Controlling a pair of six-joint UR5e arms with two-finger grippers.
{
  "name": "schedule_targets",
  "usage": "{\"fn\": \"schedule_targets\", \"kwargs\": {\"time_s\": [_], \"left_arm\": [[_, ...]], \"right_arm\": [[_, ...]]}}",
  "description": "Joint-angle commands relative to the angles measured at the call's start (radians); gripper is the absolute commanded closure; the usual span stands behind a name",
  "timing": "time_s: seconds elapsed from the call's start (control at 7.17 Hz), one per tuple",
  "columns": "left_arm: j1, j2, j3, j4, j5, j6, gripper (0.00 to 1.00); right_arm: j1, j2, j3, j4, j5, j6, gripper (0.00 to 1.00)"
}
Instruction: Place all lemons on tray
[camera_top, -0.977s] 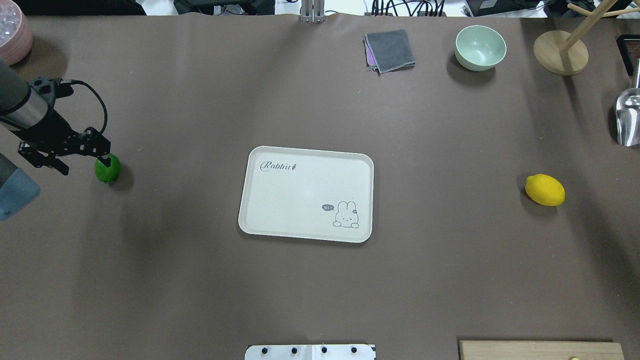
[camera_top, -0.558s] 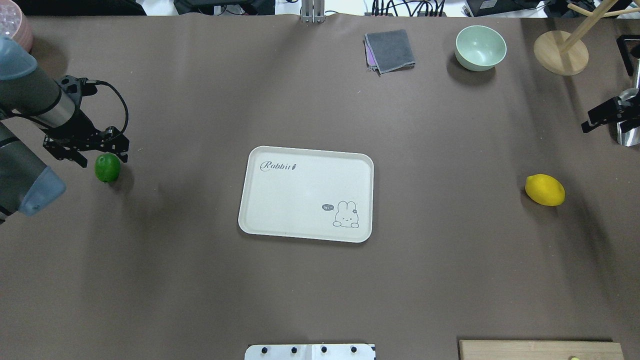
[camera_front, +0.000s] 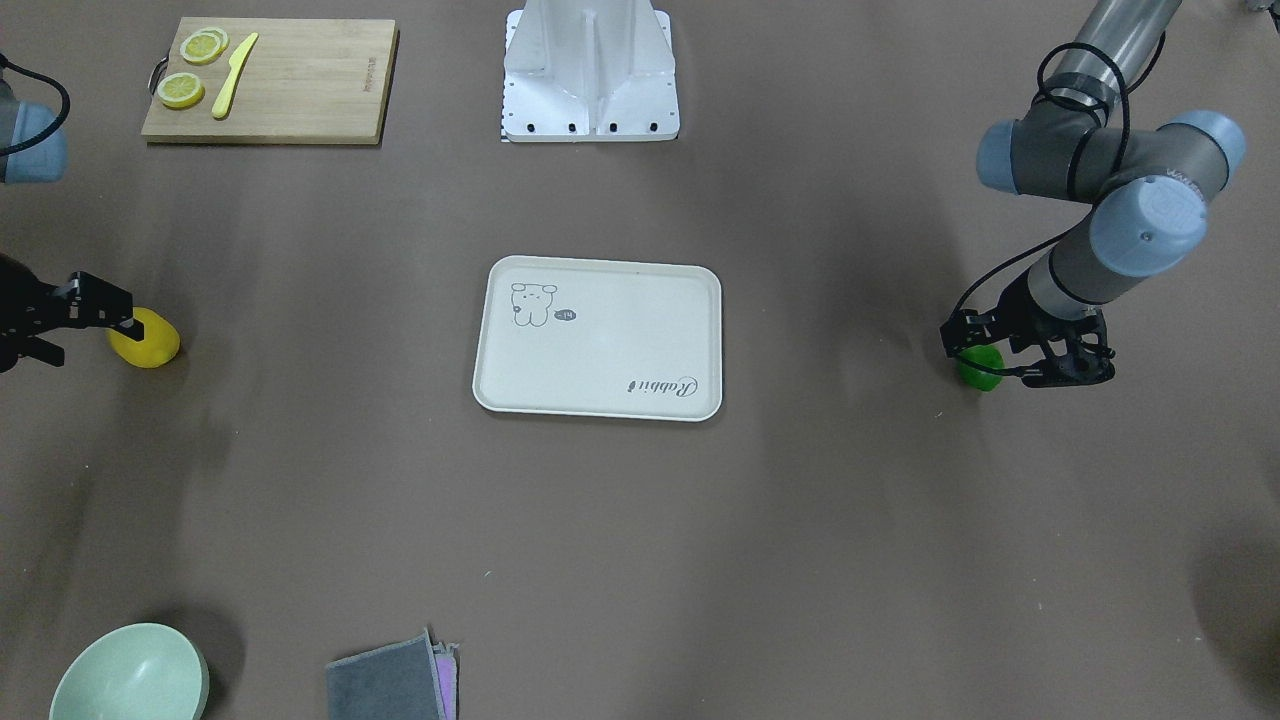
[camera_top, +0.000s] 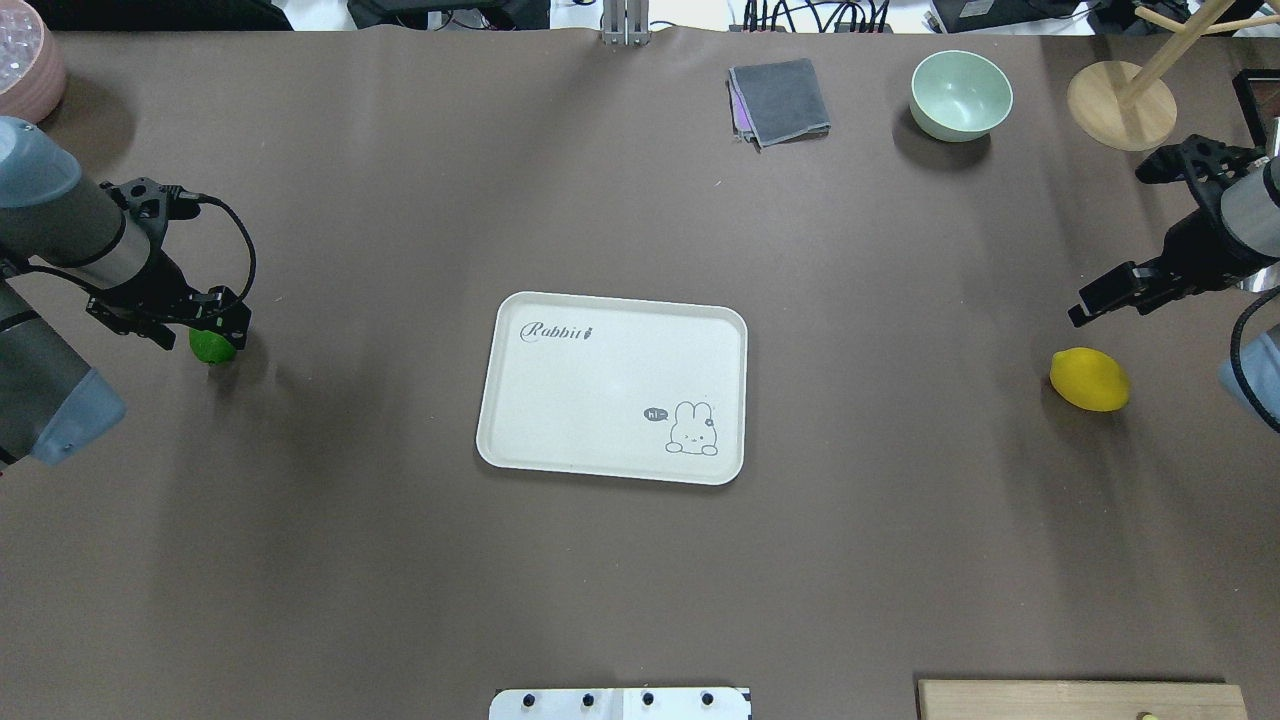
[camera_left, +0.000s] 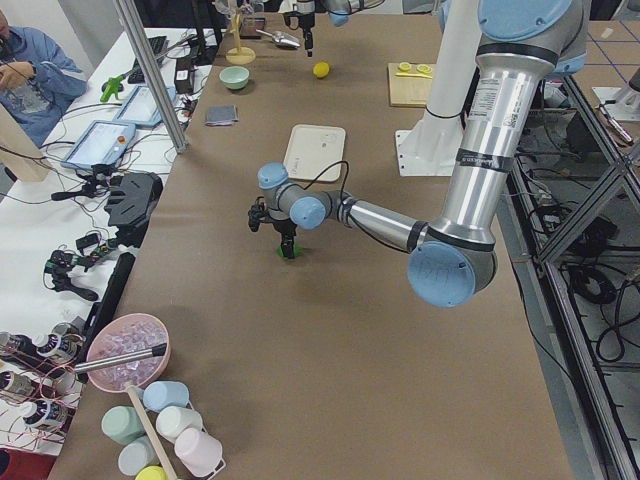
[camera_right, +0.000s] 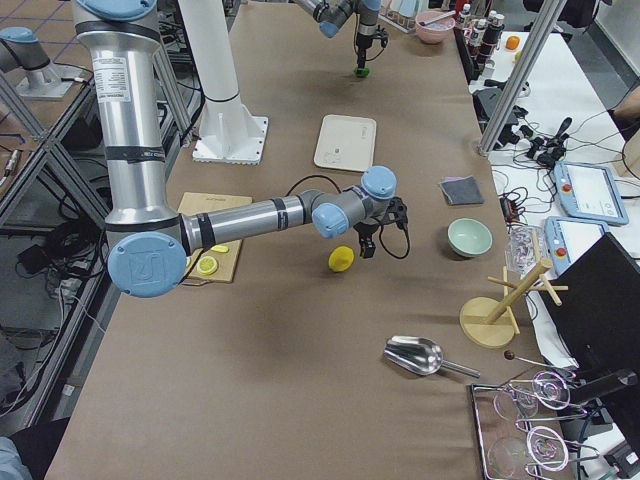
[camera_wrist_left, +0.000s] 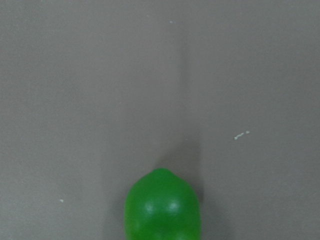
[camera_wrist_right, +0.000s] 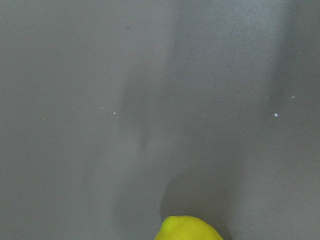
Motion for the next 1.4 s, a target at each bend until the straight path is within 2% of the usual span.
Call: {"fn": "schedule_targets", "kwargs": {"time_s": [0.0,0.14,0.28,0.7,0.84,1.12,1.26], "left_arm": [[0.001,0.008,0.002,-0.007,0.000,0.002,0.67],[0.002,0.008,0.005,-0.007,0.000,0.002,0.76],[0.001,0.008,0.000,-0.004,0.000,0.002,1.00],[-0.016,0.003,-0.020,0.009,-0.044,0.002,1.00],[-0.066,0.005,-0.033,0.048,-0.125,0.057,1.00],[-0.104,-0.014,-0.174,0.317,-0.135,0.167,1.00],[-0.105,-0.032,-0.225,0.381,-0.136,0.169,1.00]], "right_arm": [[-0.078,-0.063,0.065,0.001,-0.097,-0.045,0.00],[-0.089,-0.083,0.068,0.001,-0.116,-0.074,0.00],[-0.103,-0.087,0.068,0.001,-0.117,-0.074,0.00],[-0.155,-0.091,0.063,-0.002,-0.189,-0.060,0.00],[-0.155,-0.094,0.059,-0.003,-0.197,-0.063,0.00],[-0.165,-0.099,0.047,-0.003,-0.237,-0.068,0.00],[-0.167,-0.094,0.042,-0.002,-0.235,-0.062,0.00]]}}
